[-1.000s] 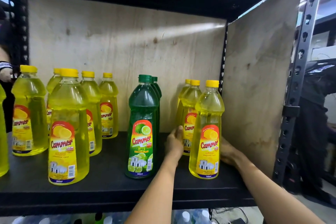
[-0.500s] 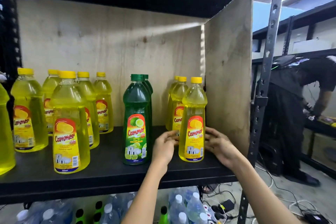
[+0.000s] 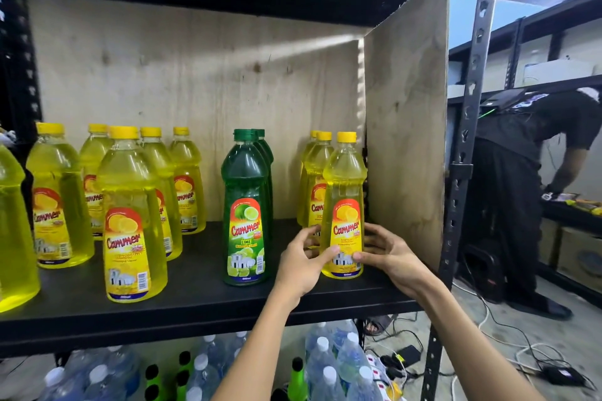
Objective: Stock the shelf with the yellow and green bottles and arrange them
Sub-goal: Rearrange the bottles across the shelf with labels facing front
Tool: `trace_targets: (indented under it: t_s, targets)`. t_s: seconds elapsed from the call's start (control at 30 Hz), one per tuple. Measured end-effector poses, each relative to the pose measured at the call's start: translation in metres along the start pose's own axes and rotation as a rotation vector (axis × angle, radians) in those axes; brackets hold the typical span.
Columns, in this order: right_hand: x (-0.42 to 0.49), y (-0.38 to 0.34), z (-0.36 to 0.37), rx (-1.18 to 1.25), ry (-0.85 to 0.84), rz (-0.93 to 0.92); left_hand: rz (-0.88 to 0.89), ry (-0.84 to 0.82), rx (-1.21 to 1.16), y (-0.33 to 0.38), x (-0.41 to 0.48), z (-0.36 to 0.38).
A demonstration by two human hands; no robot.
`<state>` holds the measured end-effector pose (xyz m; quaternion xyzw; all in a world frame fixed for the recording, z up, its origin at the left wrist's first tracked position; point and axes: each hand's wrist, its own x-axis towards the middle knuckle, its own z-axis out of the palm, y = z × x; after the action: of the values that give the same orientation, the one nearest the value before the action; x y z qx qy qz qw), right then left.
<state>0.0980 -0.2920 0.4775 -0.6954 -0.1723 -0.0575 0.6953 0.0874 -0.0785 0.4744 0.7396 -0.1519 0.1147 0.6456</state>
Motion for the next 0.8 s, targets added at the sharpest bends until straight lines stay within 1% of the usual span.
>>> trace_targets:
  t_s: [0.2, 0.33, 0.53, 0.8]
  targets:
    - [0.0007, -0.0001, 0.0001, -0.027, -0.01, -0.005, 0.003, 0.008, 0.012, 0.0005, 0.0006, -0.0005]
    - [0.0, -0.0007, 0.0038, -0.081, -0.015, -0.008, 0.021, 0.046, 0.038, -0.001, -0.0015, 0.0002]
    - [-0.0019, -0.0049, 0.0082, -0.149, -0.001, -0.01, -0.028, 0.021, -0.032, 0.0011, -0.0029, -0.0037]
    - [-0.0014, -0.0029, 0.0054, -0.12, 0.006, 0.001, -0.003, 0.018, 0.033, 0.0008, -0.0066, -0.0047]
